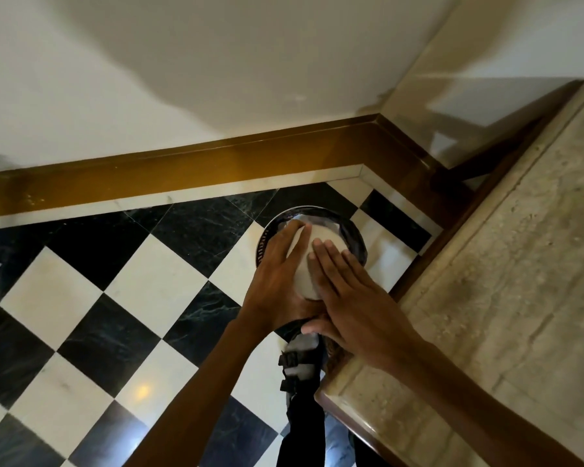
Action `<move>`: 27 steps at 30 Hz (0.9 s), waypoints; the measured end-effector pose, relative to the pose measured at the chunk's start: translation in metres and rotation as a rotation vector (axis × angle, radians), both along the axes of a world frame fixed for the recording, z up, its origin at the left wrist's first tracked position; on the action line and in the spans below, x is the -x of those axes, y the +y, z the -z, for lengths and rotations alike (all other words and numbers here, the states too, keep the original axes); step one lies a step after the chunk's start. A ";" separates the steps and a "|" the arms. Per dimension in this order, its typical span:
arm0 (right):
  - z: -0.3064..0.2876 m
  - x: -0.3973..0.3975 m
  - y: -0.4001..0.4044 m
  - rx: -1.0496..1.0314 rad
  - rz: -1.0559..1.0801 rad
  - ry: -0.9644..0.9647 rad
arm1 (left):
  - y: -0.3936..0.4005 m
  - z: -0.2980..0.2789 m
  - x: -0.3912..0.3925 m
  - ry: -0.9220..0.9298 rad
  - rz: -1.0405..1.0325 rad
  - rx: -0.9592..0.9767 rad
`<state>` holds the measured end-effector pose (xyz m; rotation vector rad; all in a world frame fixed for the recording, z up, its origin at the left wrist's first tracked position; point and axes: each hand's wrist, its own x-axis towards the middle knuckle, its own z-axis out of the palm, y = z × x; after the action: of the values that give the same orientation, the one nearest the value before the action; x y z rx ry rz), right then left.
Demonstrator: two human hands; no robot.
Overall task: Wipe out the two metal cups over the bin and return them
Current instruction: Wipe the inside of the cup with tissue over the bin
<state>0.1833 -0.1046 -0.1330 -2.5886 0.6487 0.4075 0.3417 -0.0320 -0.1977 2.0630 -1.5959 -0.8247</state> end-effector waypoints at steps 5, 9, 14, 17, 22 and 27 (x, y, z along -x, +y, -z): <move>-0.002 -0.002 0.004 0.031 0.093 -0.055 | -0.001 -0.001 0.002 0.034 -0.028 0.006; -0.001 -0.001 0.006 -0.011 0.093 -0.013 | 0.001 -0.001 0.003 0.007 -0.004 -0.003; -0.002 0.002 0.012 0.001 0.069 -0.006 | 0.003 0.001 0.003 0.001 0.026 -0.004; -0.006 0.000 0.015 -0.011 0.157 -0.067 | 0.007 0.002 0.003 -0.001 0.001 0.026; -0.003 0.001 0.014 -0.027 0.118 -0.048 | 0.000 -0.002 0.004 -0.046 0.039 0.056; -0.003 0.003 0.015 -0.028 0.133 -0.065 | 0.000 -0.004 0.000 -0.002 0.021 0.061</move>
<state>0.1803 -0.0896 -0.1300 -2.5037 0.7816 0.2864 0.3412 -0.0319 -0.1936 2.0086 -1.6263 -0.7721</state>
